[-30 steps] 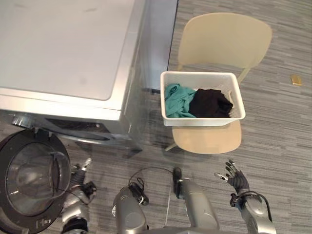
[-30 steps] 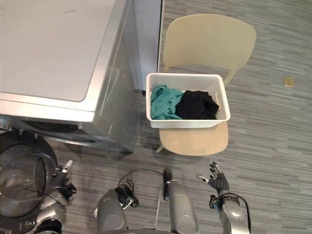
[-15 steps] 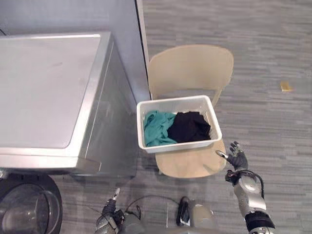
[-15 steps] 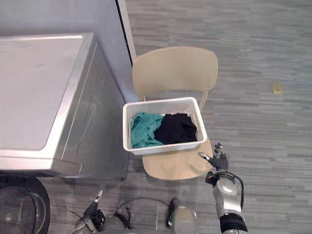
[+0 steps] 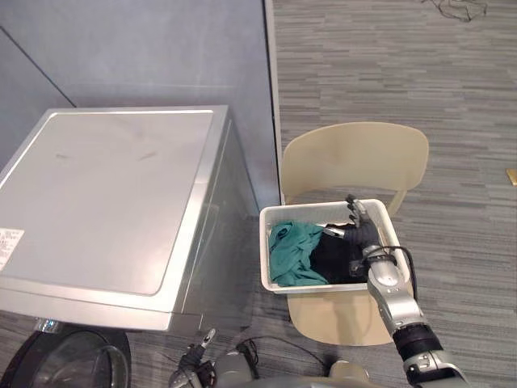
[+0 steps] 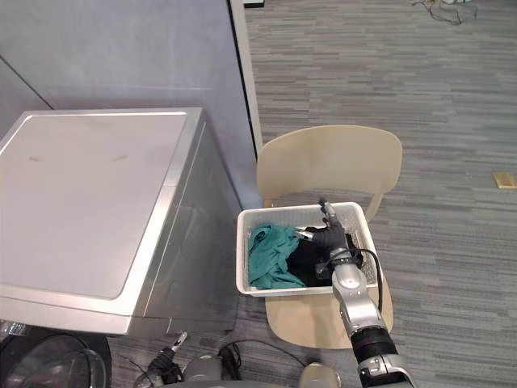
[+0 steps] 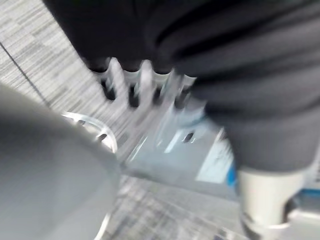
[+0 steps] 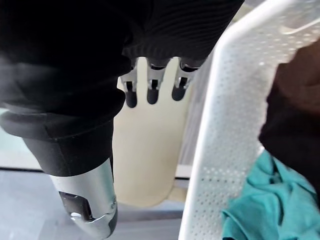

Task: Pick up the laundry basket with both hands and put the clothes into the washing machine.

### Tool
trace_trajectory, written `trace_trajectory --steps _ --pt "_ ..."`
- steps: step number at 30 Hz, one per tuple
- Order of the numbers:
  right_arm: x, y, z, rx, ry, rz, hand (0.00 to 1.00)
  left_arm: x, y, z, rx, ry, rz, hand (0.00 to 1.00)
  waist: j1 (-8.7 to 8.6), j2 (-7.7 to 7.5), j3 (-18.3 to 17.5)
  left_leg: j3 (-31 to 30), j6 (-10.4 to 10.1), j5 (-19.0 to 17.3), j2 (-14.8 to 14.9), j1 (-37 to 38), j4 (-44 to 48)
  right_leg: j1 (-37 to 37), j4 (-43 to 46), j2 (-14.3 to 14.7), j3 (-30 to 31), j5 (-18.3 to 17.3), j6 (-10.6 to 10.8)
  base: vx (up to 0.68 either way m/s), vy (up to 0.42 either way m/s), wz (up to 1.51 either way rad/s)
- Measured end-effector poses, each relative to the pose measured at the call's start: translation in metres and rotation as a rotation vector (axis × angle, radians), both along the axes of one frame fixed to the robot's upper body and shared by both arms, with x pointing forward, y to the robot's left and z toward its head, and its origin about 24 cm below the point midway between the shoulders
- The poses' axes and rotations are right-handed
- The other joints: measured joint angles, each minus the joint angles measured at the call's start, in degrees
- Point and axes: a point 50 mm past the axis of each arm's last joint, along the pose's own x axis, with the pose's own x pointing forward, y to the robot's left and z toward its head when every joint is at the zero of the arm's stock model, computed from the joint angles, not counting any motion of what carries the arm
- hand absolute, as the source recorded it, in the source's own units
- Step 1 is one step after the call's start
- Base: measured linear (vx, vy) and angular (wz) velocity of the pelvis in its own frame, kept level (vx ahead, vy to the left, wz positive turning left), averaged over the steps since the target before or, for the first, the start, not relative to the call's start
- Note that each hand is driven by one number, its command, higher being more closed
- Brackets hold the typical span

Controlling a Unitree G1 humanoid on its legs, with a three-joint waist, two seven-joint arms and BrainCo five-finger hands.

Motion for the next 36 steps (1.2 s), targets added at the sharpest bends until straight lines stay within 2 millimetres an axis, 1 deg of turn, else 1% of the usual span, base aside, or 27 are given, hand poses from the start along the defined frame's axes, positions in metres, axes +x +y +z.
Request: trace_trajectory --steps 1,2,3,5,7,10,12,13,14,15,16,18,19,20,21,22,23,25,26,28,29,30,31,32,33,34,36 --pt "-0.001 -0.003 -0.002 -0.032 0.012 0.004 0.00 -0.001 -0.007 -0.001 -0.017 0.006 -0.018 0.00 0.25 0.75 -0.5 -1.2 0.0 -0.8 -0.1 0.6 -1.4 -0.2 0.5 0.3 -0.4 0.4 -0.4 0.11 0.048 0.26" --pt "-0.001 -0.006 -0.002 -0.076 0.016 0.006 0.00 -0.006 -0.016 -0.003 -0.039 0.016 -0.026 0.00 0.32 2.31 -1.6 -2.7 -0.2 -0.6 -0.8 3.1 -5.9 0.0 1.1 0.4 -0.6 0.4 -0.4 0.17 0.101 -0.01" --pt "0.002 -0.008 0.002 -0.109 0.005 0.009 0.00 -0.009 -0.022 -0.004 -0.049 0.024 -0.034 0.00 0.26 3.08 -1.9 -3.6 -1.1 0.8 -1.8 5.9 -10.7 0.1 1.2 0.5 -0.7 0.3 -0.3 0.16 0.074 0.00" --pt "0.002 -0.011 0.002 -0.149 0.004 0.001 0.00 -0.005 -0.022 -0.003 -0.037 0.017 -0.072 0.00 0.19 3.23 -2.1 -4.7 -1.6 1.1 -2.4 6.6 -11.7 0.2 1.6 0.6 -1.3 -0.1 0.3 0.07 0.036 0.14" --pt "-0.003 -0.014 -0.007 -0.176 0.048 -0.006 0.00 -0.002 -0.016 -0.002 -0.018 0.010 -0.091 0.00 0.20 2.05 -1.6 -5.4 -1.6 1.1 -3.2 6.8 -11.1 1.1 2.3 -0.3 -2.0 -0.2 0.4 0.00 0.072 0.29" --pt "-0.006 -0.005 -0.018 -0.184 0.092 0.004 0.00 -0.002 -0.009 -0.001 0.011 0.010 -0.116 0.00 0.62 1.03 -1.5 -5.2 -1.6 1.0 -4.0 7.1 -11.1 0.8 3.5 -1.5 -1.6 -0.5 0.9 -0.04 0.081 0.07" --pt "-0.007 0.000 -0.022 -0.191 0.106 0.020 0.00 -0.002 -0.006 -0.001 0.023 0.014 -0.127 0.00 1.20 0.93 -1.4 -4.6 -1.7 0.2 -3.9 7.4 -10.9 -0.4 5.0 -1.5 -0.1 -0.9 1.4 -0.10 0.045 -0.36" --pt "-0.008 0.004 -0.023 -0.191 0.108 0.032 0.00 -0.002 -0.004 0.000 0.029 0.014 -0.128 0.00 1.90 0.64 -1.2 -3.5 -2.0 -1.0 -3.7 7.5 -10.3 -1.9 6.6 -1.5 1.4 -2.2 1.4 -0.12 0.019 -0.52" --pt "-0.008 0.005 -0.023 -0.188 0.108 0.035 0.00 -0.002 -0.003 0.000 0.030 0.012 -0.129 0.00 1.92 0.49 -1.1 -3.3 -2.3 -1.8 -3.6 7.4 -9.7 -2.6 7.9 -1.6 1.8 -3.3 1.5 -0.14 -0.011 -0.40" --pt "-0.008 0.006 -0.026 -0.182 0.117 0.035 0.00 -0.002 -0.003 0.000 0.028 0.012 -0.132 0.00 1.65 0.60 -1.0 -3.6 -2.4 -4.1 -2.9 6.6 -8.1 -4.9 12.4 -1.7 2.3 -5.7 1.5 -0.18 -0.019 -0.13" --pt "-0.010 0.007 -0.030 -0.177 0.137 0.032 0.00 0.000 0.000 0.001 0.030 0.003 -0.137 0.00 1.60 -0.26 -0.6 -3.6 -2.3 -5.8 -2.9 5.9 -5.8 -7.5 18.3 -2.6 3.0 -8.4 1.4 -0.21 -0.029 -0.03" --pt "-0.011 0.009 -0.036 -0.170 0.168 0.030 0.00 0.002 0.004 0.002 0.041 -0.002 -0.146 0.00 1.76 -1.25 -0.3 -4.0 -1.4 -7.4 -2.6 4.1 -2.8 -9.5 20.7 -3.0 3.3 -10.4 2.4 -0.18 -0.046 -0.01" --pt "-0.009 0.008 -0.039 -0.178 0.186 0.028 0.00 0.000 0.002 0.001 0.034 0.004 -0.144 0.00 2.07 -0.25 -0.8 -4.2 -1.1 -7.7 -1.0 2.6 -2.5 -10.2 24.6 -3.3 2.7 -11.4 2.0 -0.14 -0.096 0.23" --pt "-0.008 0.016 -0.042 -0.169 0.202 0.040 0.00 0.001 0.006 0.001 0.045 -0.003 -0.136 0.00 1.77 -2.54 -1.0 -5.2 -1.4 -7.5 -2.8 1.3 -0.4 -11.3 35.8 -6.5 3.1 -16.6 3.1 -0.09 -0.083 0.29" --pt "-0.007 0.017 -0.043 -0.167 0.204 0.042 0.00 0.001 0.008 0.002 0.049 -0.005 -0.134 0.00 1.87 -3.11 -1.1 -5.4 -1.5 -7.4 -3.1 1.1 0.2 -11.0 36.0 -6.9 3.3 -17.7 3.4 -0.03 -0.128 0.52" --pt "-0.002 0.023 -0.039 -0.179 0.194 0.069 0.00 0.007 0.016 0.005 0.073 -0.022 -0.134 0.00 2.09 -4.40 -1.0 -6.2 -1.6 -7.9 -4.0 -0.9 3.2 -10.9 35.6 -7.3 5.4 -21.8 2.7 -0.04 -0.188 0.31" --pt "0.005 0.028 -0.034 -0.193 0.174 0.095 0.00 0.009 0.011 0.005 0.062 -0.028 -0.132 0.00 3.04 -2.94 -0.8 -8.0 -1.6 -7.8 -3.4 -2.6 5.0 -11.1 35.4 -6.1 5.6 -22.4 2.4 -0.04 -0.188 0.26" --pt "0.010 0.036 -0.030 -0.200 0.163 0.116 0.00 0.010 0.004 0.004 0.047 -0.033 -0.129 0.00 3.61 -1.52 -1.1 -9.0 -1.8 -6.4 -2.4 -2.9 3.9 -10.8 34.3 -4.8 4.7 -21.8 1.3 -0.09 -0.131 0.11" --pt "0.013 0.039 -0.028 -0.208 0.156 0.128 0.00 0.011 0.003 0.004 0.048 -0.034 -0.133 0.00 3.55 -1.52 -1.1 -9.4 -1.8 -5.2 -2.4 -3.0 3.1 -10.7 33.7 -4.6 4.3 -21.5 1.0 -0.12 -0.140 0.12" --pt "0.025 0.046 -0.014 -0.224 0.100 0.141 0.00 0.016 -0.001 0.006 0.064 -0.049 -0.161 0.00 3.37 -1.36 -1.0 -9.6 -1.2 0.4 -2.2 -3.6 -1.5 -11.5 30.5 -3.4 3.1 -19.0 -0.6 -0.10 -0.125 0.14" --pt "0.027 0.045 -0.012 -0.226 0.093 0.136 0.00 0.016 -0.003 0.006 0.065 -0.052 -0.163 0.00 3.37 -1.24 -1.0 -9.2 -1.1 2.0 -2.2 -3.6 -2.9 -11.6 29.7 -3.3 2.7 -18.4 -0.9 -0.12 -0.147 0.18" --pt "0.028 0.041 -0.012 -0.231 0.092 0.116 0.00 0.017 -0.005 0.007 0.073 -0.054 -0.175 0.00 3.41 -1.00 -0.9 -8.0 -1.5 6.1 -2.5 -3.3 -5.8 -11.8 28.5 -3.3 2.0 -17.2 -1.6 -0.10 -0.121 0.14" --pt "0.027 0.039 -0.013 -0.236 0.100 0.110 0.00 0.017 -0.006 0.007 0.072 -0.054 -0.180 0.00 3.45 -0.85 -0.9 -8.0 -1.7 8.1 -2.8 -3.0 -7.2 -11.7 28.0 -3.4 2.0 -16.7 -1.9 -0.11 -0.134 0.11" --pt "0.027 0.036 -0.016 -0.246 0.117 0.103 0.00 0.015 -0.010 0.006 0.068 -0.057 -0.186 0.00 3.40 -0.43 -1.1 -8.2 -2.5 12.9 -3.7 -2.0 -11.3 -11.7 26.3 -3.7 1.8 -15.3 -2.5 -0.08 -0.075 0.06" --pt "0.027 0.036 -0.016 -0.245 0.120 0.102 0.00 0.013 -0.009 0.006 0.078 -0.058 -0.192 0.00 3.29 -0.30 -1.1 -8.3 -2.8 15.3 -4.7 -0.9 -13.6 -11.5 24.6 -4.7 1.1 -14.1 -3.1 -0.10 -0.053 0.01" --pt "0.027 0.030 -0.018 -0.257 0.131 0.090 0.00 0.013 -0.011 0.006 0.079 -0.058 -0.199 0.00 3.16 -0.27 -0.9 -7.4 -1.4 11.9 -5.1 -0.7 -8.0 -11.2 23.6 -5.8 1.3 -12.9 -3.6 -0.09 -0.030 0.02" --pt "0.025 0.022 -0.020 -0.267 0.141 0.069 0.00 0.010 -0.016 0.005 0.072 -0.047 -0.206 0.00 2.88 0.77 -1.3 -6.8 0.0 9.0 -5.2 1.5 -2.2 -10.4 22.2 -7.1 1.2 -11.6 -3.2 -0.13 -0.004 0.08"
